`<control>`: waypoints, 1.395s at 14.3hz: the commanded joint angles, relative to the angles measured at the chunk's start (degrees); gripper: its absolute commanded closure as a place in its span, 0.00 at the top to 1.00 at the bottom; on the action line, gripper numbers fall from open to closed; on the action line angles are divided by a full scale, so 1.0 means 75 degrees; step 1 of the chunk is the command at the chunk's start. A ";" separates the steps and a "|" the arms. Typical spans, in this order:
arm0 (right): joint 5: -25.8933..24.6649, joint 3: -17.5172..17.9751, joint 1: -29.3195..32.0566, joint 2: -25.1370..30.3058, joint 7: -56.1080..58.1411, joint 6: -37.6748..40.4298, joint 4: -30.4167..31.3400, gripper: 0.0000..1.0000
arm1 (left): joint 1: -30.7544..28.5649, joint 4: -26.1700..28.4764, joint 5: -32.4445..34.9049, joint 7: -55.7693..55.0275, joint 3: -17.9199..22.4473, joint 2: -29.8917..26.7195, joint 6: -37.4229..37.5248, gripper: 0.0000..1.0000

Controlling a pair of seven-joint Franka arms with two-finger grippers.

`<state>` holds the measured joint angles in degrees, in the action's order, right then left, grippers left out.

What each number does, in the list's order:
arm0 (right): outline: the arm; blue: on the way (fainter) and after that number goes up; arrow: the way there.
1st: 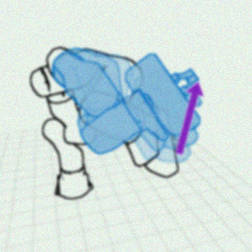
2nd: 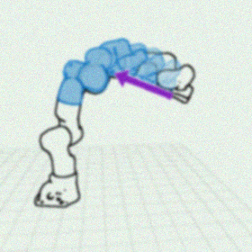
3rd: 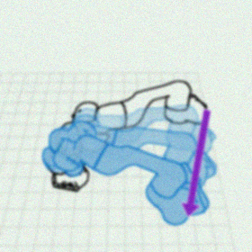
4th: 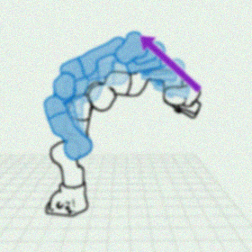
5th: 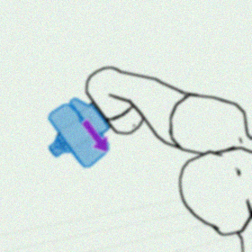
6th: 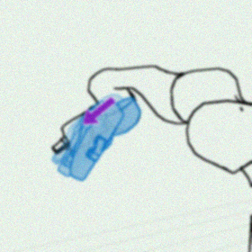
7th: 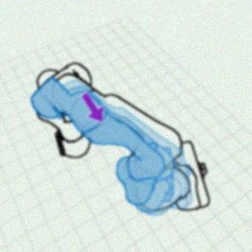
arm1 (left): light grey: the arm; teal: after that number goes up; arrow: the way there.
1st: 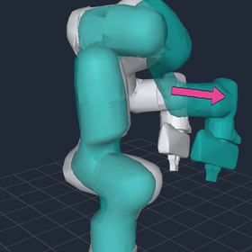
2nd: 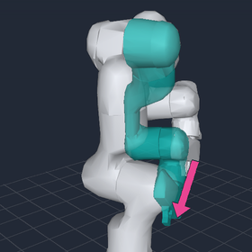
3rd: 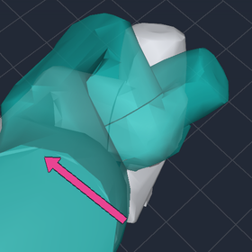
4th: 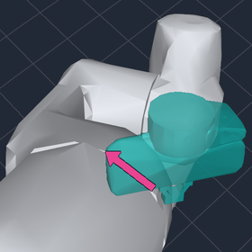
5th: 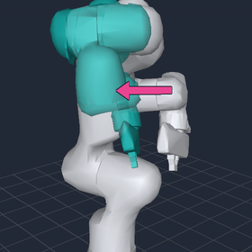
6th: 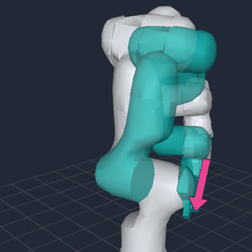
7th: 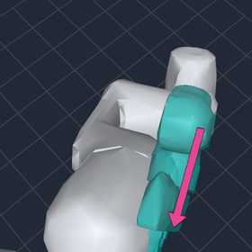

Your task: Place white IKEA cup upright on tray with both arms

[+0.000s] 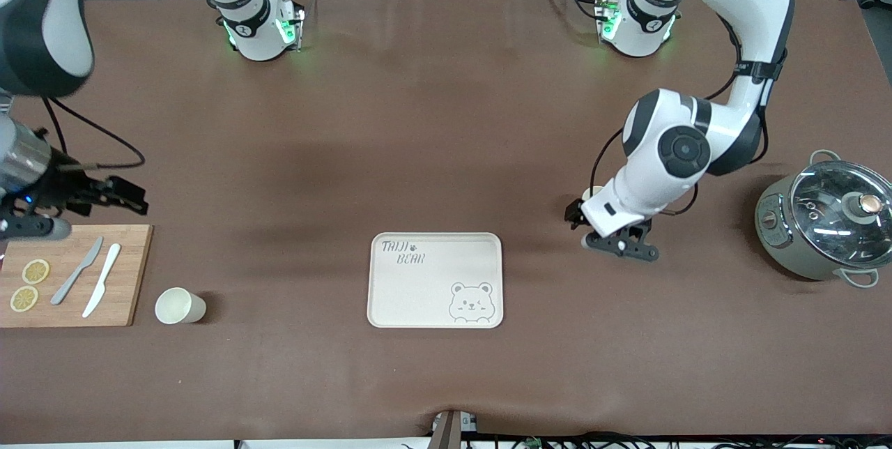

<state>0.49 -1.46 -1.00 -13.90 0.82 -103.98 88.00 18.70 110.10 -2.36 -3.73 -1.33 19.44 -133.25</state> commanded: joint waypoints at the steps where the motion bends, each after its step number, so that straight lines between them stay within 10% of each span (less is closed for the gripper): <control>1: -0.0111 -0.0005 -0.0019 -0.0710 -0.0027 -0.0465 -0.0249 1.00 | -0.0207 0.1945 0.0324 0.0287 -0.0022 -0.1032 -0.1202 1.00; 8: -0.0112 -0.0005 -0.0007 -0.2257 -0.0038 -0.2423 -0.0260 1.00 | -0.0711 0.3565 0.0431 0.1024 -0.0022 -0.1162 -0.3373 1.00; 18: -0.0182 -0.0017 0.0063 -0.3922 0.0171 -0.4836 -0.0260 1.00 | -0.0688 0.3180 0.0419 0.0979 -0.0034 -0.0143 -0.3972 1.00; 19: -0.0194 -0.0017 0.0074 -0.4028 0.0312 -0.5013 -0.0260 1.00 | -0.0665 0.3122 0.0303 0.0804 -0.0045 -0.0073 -0.3961 0.77; 20: -0.0194 -0.0017 0.0086 -0.4075 0.0452 -0.5084 -0.0260 1.00 | -0.0641 0.3110 0.0291 0.0594 -0.0034 -0.0049 -0.3949 0.01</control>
<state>0.23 -1.86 -0.93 -42.75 2.51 -141.02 87.64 13.74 134.55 -0.42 2.97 -1.41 18.14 -162.36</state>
